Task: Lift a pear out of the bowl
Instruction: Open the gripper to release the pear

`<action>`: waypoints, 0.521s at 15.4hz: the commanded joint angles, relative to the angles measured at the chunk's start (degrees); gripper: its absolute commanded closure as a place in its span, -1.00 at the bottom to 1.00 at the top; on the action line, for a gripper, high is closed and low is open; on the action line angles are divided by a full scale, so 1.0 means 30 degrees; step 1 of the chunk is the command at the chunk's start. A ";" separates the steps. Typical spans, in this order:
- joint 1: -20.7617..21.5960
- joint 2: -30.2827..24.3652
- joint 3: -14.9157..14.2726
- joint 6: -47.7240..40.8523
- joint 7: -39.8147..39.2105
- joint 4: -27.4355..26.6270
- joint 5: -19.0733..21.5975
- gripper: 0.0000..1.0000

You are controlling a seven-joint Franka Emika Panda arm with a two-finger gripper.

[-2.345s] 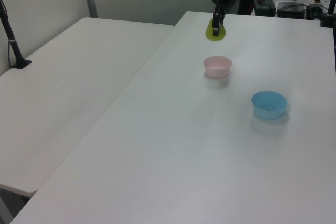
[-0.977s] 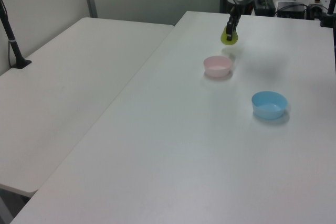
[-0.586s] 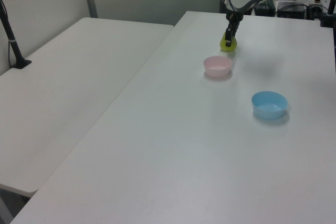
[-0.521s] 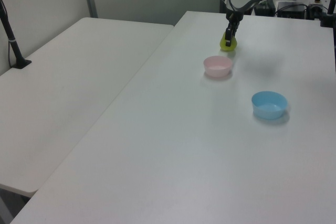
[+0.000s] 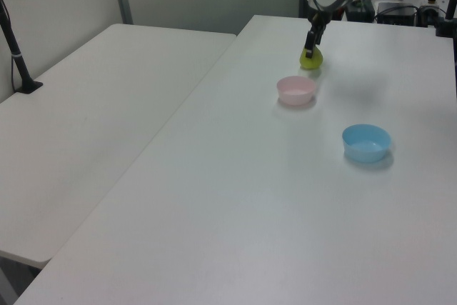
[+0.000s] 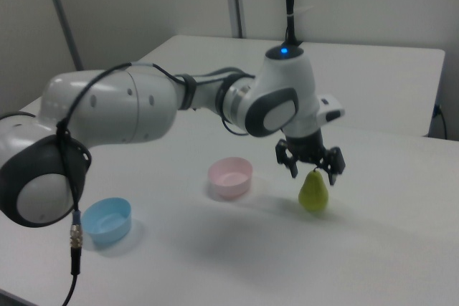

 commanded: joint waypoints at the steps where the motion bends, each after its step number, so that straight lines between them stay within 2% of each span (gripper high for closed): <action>1: 0.1531 -0.4031 0.0035 -0.3470 -0.0331 -0.1196 0.0158 -1.00; 3: 0.2647 -0.5763 0.0035 -0.5964 0.0774 -0.1196 -0.0106 -1.00; 4: 0.3233 -0.6990 0.0064 -0.7688 0.2581 -0.1196 -0.0106 -1.00; 6: 0.4580 -0.8666 0.0064 -1.0068 0.4060 -0.1487 -0.0106 -1.00; 8: 0.6218 -1.0506 -0.0111 -1.1246 0.4878 -0.2797 -0.0106 -1.00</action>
